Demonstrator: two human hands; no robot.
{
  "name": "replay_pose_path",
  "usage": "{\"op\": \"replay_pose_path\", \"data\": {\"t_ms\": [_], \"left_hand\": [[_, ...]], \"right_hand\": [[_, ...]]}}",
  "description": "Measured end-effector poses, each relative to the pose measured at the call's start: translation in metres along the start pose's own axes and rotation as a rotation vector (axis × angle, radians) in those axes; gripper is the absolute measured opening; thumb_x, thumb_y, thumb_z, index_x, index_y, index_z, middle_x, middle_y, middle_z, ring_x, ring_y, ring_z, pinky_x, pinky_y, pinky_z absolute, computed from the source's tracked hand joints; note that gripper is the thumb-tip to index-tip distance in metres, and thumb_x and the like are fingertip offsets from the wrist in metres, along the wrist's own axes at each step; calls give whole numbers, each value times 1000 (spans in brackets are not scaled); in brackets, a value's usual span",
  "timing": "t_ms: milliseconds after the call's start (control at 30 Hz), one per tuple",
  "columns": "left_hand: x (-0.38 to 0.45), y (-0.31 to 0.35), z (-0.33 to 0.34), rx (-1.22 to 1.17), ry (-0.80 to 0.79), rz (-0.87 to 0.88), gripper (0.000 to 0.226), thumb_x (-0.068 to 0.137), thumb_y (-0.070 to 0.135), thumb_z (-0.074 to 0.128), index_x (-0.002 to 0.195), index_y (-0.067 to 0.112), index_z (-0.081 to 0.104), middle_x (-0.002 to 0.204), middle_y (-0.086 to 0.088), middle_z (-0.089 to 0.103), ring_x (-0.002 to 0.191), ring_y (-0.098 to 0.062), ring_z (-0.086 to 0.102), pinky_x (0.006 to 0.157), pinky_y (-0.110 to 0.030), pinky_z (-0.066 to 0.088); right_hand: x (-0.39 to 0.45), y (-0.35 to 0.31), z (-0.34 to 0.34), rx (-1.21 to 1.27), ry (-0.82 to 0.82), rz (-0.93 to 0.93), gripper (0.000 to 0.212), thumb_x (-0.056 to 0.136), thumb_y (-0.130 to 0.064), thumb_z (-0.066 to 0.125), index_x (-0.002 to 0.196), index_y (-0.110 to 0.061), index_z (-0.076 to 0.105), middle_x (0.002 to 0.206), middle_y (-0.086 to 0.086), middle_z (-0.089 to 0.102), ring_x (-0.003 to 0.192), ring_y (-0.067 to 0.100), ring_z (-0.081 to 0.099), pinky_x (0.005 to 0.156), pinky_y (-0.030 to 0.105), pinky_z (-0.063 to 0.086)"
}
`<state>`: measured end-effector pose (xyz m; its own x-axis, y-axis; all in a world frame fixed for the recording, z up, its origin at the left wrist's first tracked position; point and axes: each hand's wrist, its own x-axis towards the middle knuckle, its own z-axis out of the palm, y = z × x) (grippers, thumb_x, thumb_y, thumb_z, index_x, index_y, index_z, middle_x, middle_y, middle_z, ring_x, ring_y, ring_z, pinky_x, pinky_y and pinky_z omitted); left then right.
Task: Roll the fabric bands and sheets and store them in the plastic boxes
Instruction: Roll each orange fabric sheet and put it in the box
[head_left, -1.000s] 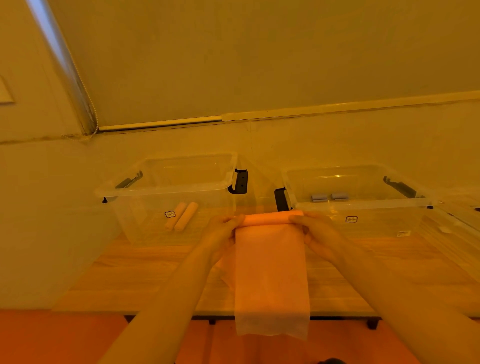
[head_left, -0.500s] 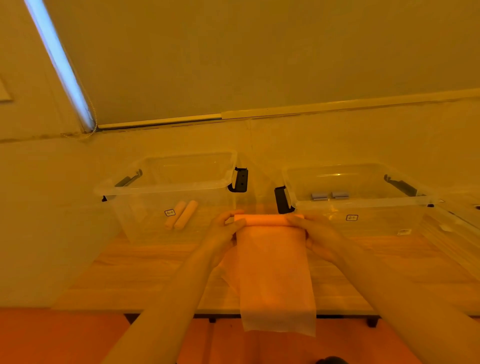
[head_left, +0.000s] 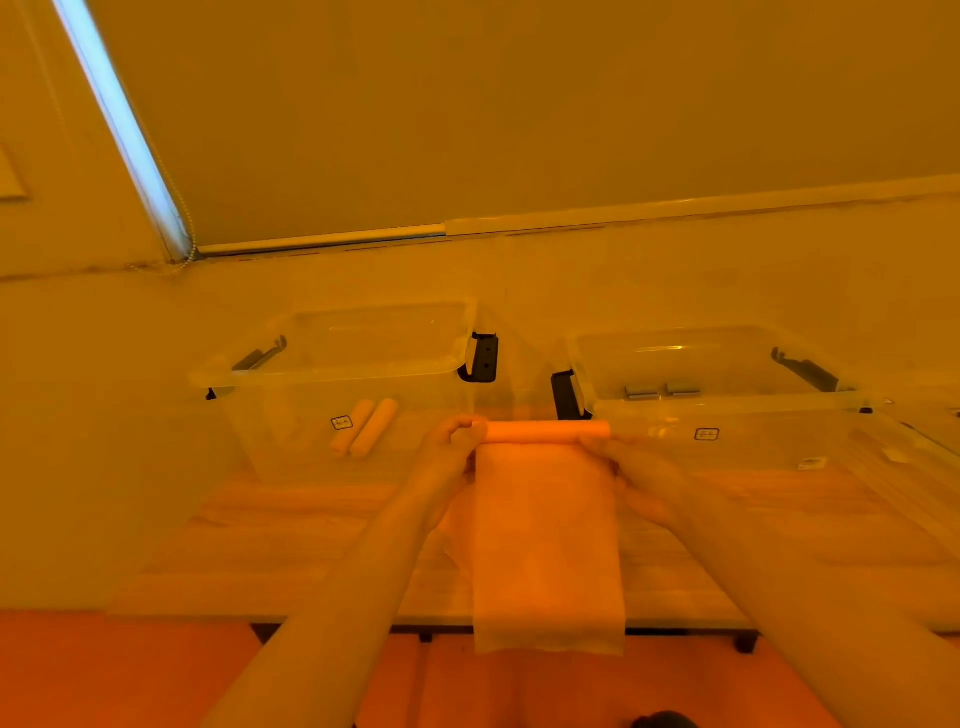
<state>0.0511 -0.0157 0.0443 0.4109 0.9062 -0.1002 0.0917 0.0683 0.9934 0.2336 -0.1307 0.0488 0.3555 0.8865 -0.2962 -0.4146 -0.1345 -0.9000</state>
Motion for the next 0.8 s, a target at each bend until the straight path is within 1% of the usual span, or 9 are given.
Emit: {"op": "replay_pose_path", "data": {"t_ms": [133,233,300,367,433,600,700,733,800], "left_hand": [[0,0,0,3,7,-10,11,92,24,58,101,31,60,120,-10,57,108,-30,58,92,-48,51],[0,0,2,-37,16,-48,17,93,23,57,109,27,60,122,-9,57,110,-30,57,94,-48,50],[-1,0,3,-111,15,-98,29,93,25,57,122,21,55,125,-11,55,114,-31,55,97,-49,48],[-2,0,3,-151,8,-148,46,90,29,60,133,14,48,130,-14,53,118,-32,54,99,-51,46],[-2,-1,1,-148,-23,-174,52,88,31,62,134,12,47,130,-17,55,117,-33,55,99,-52,46],[-4,-1,0,-88,-71,-139,25,93,26,56,117,16,57,119,-17,60,108,-32,60,95,-48,50],[-4,-2,-1,-48,-55,-105,18,93,25,58,110,23,59,124,-14,57,112,-31,57,97,-48,49],[-4,-2,-2,-32,-53,-99,16,93,25,58,108,27,60,126,-12,55,114,-30,55,97,-48,48],[-5,-1,-2,-15,-66,-88,14,93,22,58,102,33,60,127,-8,54,115,-29,54,97,-47,48]], "right_hand": [[2,0,2,-41,22,1,38,91,-18,60,127,-9,53,110,14,63,97,28,63,71,37,54],[3,-4,2,-26,27,-16,37,91,-24,60,125,-10,54,111,16,62,98,30,62,79,42,54],[4,-4,2,-31,35,-36,39,91,-21,59,129,-10,53,115,17,61,99,29,61,80,42,54],[5,-3,1,-51,37,-46,42,91,-18,60,131,-9,52,119,17,60,100,28,61,75,38,54],[6,-1,0,-47,25,-48,41,90,-15,61,131,-9,52,117,16,61,101,27,62,76,36,54],[8,5,-4,-44,17,-37,30,93,-12,57,123,-12,56,110,11,63,100,26,62,82,38,54],[8,6,-3,-119,37,-18,33,94,-17,58,126,-13,56,116,12,63,106,28,60,90,44,52],[8,6,-2,-131,41,-11,33,93,-20,58,126,-14,56,116,13,62,107,29,60,90,44,52],[6,4,0,-118,42,-6,30,93,-26,59,121,-16,56,113,12,61,102,29,61,80,42,54]]}}
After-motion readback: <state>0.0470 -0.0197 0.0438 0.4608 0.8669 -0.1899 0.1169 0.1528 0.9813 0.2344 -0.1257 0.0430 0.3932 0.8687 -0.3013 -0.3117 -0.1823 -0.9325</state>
